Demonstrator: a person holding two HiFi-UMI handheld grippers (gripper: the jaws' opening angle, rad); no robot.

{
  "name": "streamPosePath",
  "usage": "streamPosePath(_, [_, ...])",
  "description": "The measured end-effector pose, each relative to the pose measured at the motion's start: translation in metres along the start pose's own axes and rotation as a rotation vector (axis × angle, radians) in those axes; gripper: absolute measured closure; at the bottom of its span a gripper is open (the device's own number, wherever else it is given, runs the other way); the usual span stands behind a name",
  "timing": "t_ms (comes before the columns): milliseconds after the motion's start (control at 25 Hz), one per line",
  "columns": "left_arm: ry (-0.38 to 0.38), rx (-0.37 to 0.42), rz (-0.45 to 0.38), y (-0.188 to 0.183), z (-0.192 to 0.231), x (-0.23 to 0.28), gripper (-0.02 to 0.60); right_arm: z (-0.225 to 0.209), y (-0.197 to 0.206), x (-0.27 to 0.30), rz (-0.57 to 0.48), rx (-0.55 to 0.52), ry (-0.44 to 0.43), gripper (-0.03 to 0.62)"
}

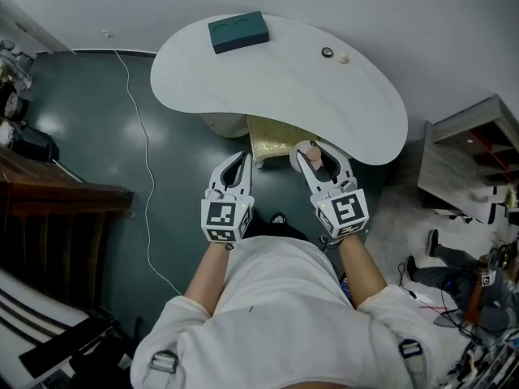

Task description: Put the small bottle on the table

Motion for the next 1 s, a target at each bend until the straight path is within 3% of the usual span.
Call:
streamPosePath(440, [0.037, 0.000, 0.022, -0.014, 0.078, 0.096, 0.561, -0.039, -0.005, 0.102, 0.024, 0.006, 0.020, 0.462])
streamPosePath(1000, [0.249, 0.039, 0.084, -0.046, 0.192, 0.251, 0.561, -0.088, -0.022, 0.244, 0.089, 0.031, 0.177, 0.462])
Point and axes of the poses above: the fingertips, and each gripper's own axes: x forward along the fingers, z to its left, y out of its underside, the point moved 8 cm from there along -x, backward along the fingers, and after that the axes turned 1 degree about -z, right-handed, at the moved point
